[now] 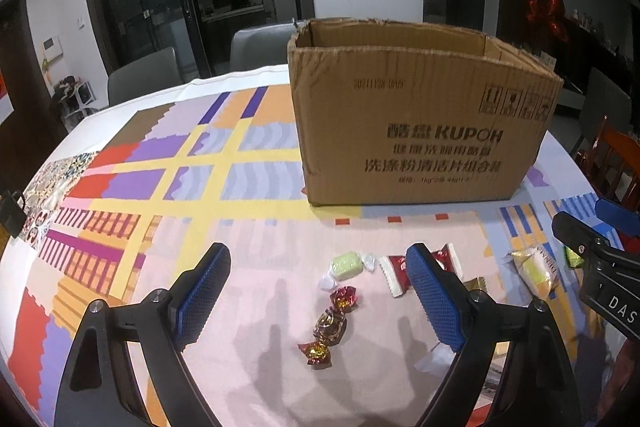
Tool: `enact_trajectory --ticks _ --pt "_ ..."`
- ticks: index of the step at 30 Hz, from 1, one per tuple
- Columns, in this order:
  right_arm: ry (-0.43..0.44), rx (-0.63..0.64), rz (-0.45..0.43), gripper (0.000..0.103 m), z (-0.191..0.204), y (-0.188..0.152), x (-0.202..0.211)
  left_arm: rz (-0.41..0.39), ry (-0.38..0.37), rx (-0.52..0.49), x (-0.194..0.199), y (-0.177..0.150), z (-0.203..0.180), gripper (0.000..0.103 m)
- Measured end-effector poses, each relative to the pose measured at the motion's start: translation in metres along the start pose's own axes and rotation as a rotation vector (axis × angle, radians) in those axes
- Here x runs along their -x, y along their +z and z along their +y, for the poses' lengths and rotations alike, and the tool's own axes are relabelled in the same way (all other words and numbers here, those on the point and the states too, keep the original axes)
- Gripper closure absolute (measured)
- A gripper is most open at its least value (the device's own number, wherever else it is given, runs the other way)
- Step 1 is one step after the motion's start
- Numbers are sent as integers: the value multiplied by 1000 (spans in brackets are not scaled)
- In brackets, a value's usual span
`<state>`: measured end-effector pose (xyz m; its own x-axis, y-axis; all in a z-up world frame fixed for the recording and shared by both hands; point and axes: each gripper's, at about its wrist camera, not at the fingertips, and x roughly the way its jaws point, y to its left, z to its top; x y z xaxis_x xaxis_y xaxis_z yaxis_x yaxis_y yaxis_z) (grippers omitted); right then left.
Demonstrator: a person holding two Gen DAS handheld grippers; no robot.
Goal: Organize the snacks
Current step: 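Move both tools back from the box toward the remaining snacks, then grasp the gold wrapped candy with the left tool while the right tool grasps the DENMA pack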
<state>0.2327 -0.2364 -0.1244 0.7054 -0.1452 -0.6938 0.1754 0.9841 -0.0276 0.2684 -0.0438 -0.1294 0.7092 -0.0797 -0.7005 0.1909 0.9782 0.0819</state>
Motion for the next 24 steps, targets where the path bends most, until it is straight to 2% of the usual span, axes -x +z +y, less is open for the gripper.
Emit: enact_trajectory --ticks 6,16,24 --pt "-2 1 17 33 2 -10 -10 18 10 -10 -9 -13 1 14" --pt "-16 27 39 33 6 -24 -26 53 5 -28 -28 -32 0 25" --pt "-22 41 60 33 9 -29 -40 69 13 -33 -36 -39 2 30"
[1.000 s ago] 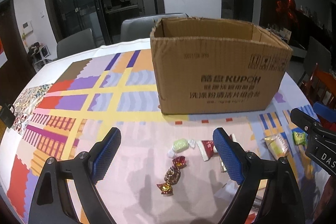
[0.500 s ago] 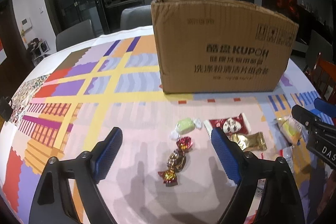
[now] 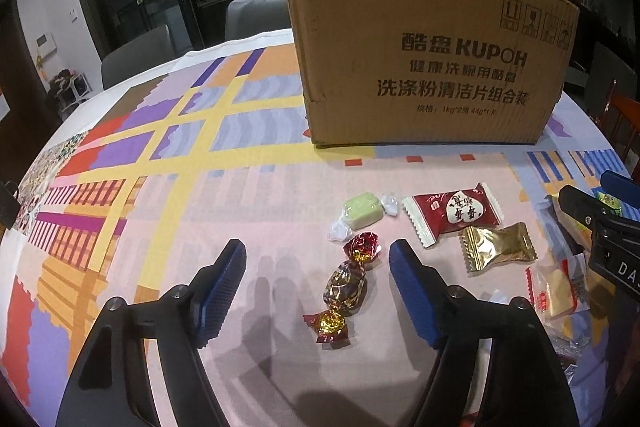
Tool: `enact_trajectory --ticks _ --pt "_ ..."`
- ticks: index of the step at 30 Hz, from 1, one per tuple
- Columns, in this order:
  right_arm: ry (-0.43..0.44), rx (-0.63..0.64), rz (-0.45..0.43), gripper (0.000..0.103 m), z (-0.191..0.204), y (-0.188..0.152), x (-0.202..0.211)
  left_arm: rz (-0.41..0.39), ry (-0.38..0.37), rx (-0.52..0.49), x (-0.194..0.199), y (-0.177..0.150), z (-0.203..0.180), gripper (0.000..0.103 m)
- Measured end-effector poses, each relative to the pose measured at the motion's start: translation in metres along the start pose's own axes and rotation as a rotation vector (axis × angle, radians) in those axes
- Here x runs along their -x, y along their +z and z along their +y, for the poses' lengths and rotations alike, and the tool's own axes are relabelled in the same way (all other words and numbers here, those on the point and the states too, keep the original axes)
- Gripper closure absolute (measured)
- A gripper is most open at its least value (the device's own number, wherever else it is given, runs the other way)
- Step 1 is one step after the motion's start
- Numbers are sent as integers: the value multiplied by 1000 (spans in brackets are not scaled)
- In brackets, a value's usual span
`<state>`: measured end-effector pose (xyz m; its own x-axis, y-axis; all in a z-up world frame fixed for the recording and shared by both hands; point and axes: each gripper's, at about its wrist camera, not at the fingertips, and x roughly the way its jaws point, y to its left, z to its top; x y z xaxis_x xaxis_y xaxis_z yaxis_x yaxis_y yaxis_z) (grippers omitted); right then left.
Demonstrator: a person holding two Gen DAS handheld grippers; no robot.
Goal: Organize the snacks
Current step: 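Grasp the gold wrapped candy with the left tool while the right tool grasps the DENMA pack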
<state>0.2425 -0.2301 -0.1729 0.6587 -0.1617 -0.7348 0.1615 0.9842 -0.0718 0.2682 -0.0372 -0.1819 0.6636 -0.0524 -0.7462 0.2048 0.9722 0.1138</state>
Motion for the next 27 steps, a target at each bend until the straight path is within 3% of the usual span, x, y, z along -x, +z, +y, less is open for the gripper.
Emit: enact_trajectory --ticks 8,11,16,18,20,27 --pt "4 6 26 34 1 -3 -13 37 -6 -3 -10 -9 0 43" --pt "21 3 49 42 2 -5 -19 29 -13 1 -10 -10 0 47" --pt "53 -6 67 59 1 -8 -26 26 -37 -2 -9 -10 -3 72" --pt "70 -5 65 66 1 -7 -26 28 -46 -6 -8 -10 -6 76" --pt "76 -2 66 67 1 -7 -26 30 -57 -9 -8 -10 -8 84" --pt "81 -6 61 69 0 -6 -24 28 -61 -11 -5 -10 -9 84"
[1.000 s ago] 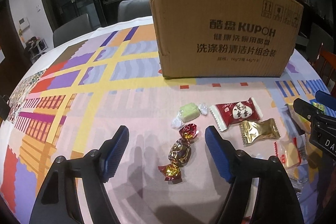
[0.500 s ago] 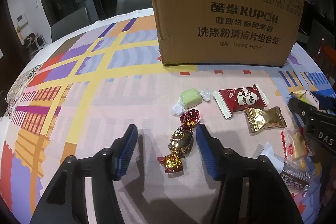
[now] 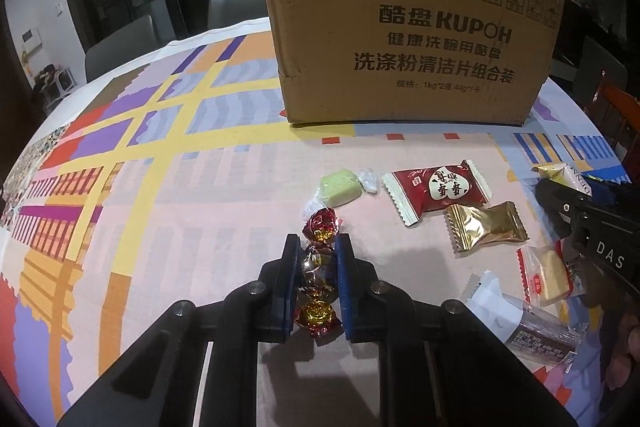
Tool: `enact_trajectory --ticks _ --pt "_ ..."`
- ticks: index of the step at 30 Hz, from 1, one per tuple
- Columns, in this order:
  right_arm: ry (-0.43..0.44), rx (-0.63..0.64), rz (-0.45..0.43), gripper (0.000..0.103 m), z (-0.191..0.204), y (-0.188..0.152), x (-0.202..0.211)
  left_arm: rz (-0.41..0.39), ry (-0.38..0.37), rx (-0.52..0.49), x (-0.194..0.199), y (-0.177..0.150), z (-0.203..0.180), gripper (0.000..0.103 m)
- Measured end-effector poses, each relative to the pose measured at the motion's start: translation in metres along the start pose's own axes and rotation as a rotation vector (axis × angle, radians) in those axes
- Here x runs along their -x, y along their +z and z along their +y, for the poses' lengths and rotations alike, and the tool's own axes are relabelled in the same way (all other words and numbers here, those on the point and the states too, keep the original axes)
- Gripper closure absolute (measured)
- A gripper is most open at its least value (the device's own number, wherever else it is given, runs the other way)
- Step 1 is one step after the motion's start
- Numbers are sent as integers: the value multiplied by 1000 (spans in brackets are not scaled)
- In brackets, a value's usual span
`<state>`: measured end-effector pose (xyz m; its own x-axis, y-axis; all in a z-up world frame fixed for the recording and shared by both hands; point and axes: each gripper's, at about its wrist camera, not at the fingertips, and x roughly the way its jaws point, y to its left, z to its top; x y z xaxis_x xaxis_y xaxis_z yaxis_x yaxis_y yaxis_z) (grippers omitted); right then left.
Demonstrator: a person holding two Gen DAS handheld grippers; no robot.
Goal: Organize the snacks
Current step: 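Grasp the gold wrapped candy with the left tool while the right tool grasps the DENMA pack, then lift the candy and DENMA pack and carry them over the box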
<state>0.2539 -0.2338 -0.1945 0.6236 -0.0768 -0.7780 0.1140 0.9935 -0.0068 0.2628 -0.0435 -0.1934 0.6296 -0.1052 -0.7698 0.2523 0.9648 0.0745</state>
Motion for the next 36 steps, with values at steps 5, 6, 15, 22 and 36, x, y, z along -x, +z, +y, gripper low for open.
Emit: enact_trajectory --ticks 5,6,15,22,36 --pt "-3 1 -10 69 0 2 4 -9 2 1 5 3 -1 84" --pt "-3 0 -10 69 0 2 5 -10 3 1 6 3 -1 84" --pt "-1 -9 -30 69 0 7 16 -23 3 5 16 9 -2 84" --pt "5 -17 -45 69 -1 14 25 -36 5 13 26 16 -1 84" --pt "9 -32 -82 69 -7 28 47 -63 -1 29 42 32 -3 85"
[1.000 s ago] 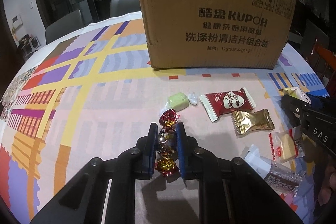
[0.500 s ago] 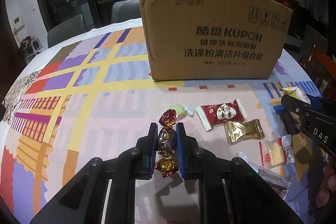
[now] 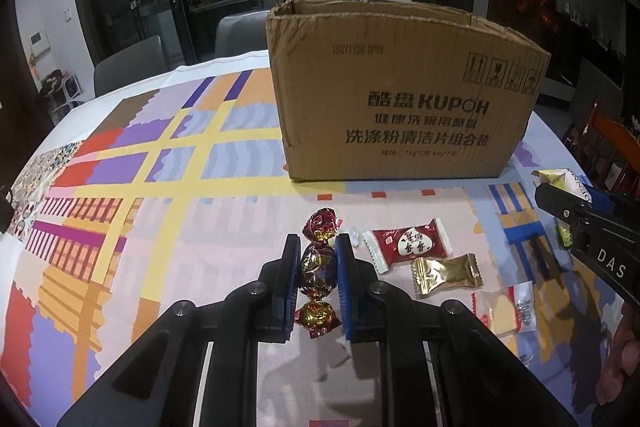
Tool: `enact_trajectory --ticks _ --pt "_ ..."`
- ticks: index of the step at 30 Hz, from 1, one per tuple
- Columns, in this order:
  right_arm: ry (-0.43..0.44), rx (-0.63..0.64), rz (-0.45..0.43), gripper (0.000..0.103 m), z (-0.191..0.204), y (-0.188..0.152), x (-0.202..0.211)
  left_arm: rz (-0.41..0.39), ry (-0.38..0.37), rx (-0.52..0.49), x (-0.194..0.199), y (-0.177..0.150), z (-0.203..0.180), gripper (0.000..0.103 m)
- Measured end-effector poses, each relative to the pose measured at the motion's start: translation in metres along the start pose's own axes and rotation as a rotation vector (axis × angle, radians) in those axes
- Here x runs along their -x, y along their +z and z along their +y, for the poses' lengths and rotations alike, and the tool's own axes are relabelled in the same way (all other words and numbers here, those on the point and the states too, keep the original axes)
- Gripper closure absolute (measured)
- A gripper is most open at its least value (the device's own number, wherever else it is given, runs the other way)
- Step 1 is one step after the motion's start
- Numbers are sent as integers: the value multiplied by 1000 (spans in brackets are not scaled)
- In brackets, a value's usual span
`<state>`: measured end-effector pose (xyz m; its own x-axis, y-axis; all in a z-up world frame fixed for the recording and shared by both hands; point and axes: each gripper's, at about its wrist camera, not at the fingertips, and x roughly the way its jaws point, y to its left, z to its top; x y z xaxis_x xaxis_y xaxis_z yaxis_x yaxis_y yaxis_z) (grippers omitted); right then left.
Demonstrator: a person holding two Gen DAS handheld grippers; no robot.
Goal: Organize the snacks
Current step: 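Lift the candy and DENMA pack and carry them over the box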
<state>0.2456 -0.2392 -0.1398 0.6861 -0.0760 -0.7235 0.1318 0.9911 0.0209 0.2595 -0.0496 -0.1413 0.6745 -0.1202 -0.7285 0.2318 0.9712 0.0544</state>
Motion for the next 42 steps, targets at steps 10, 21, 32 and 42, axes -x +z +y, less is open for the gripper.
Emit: enact_trajectory --ticks 10,21,32,42 --pt "4 -3 -25 69 -1 12 12 -27 2 5 11 15 -1 84" --pt "11 -12 -53 69 0 25 24 -48 1 9 18 31 0 85" --pt "24 -21 -82 69 1 41 31 -67 -4 15 23 50 -1 85" --pt "28 -24 -107 69 0 56 37 -79 -12 11 25 69 -5 84"
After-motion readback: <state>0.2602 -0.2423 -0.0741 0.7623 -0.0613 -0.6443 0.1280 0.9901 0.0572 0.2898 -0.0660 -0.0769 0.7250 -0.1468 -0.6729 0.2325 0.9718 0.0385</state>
